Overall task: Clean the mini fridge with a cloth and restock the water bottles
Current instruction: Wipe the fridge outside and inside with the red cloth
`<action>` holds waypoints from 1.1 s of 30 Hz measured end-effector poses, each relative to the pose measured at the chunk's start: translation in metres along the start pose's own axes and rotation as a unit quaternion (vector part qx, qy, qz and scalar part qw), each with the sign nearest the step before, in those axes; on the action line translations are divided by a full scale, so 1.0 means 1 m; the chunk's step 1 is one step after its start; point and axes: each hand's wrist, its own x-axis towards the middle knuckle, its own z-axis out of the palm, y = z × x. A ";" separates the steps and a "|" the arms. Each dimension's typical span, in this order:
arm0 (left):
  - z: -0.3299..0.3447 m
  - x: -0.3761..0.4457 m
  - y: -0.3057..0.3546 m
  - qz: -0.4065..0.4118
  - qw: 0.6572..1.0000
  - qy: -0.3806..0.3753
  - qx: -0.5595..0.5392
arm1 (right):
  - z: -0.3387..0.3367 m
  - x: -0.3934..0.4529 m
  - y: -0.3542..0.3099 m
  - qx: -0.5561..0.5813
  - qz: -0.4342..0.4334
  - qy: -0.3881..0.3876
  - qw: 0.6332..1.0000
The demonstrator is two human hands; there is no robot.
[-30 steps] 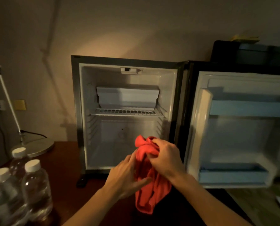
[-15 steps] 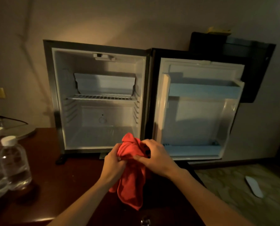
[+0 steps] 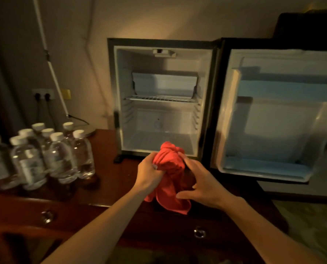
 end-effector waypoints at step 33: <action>-0.177 0.089 -0.032 0.057 0.993 0.101 -0.025 | 0.109 0.232 -0.083 0.099 -0.135 0.224 0.960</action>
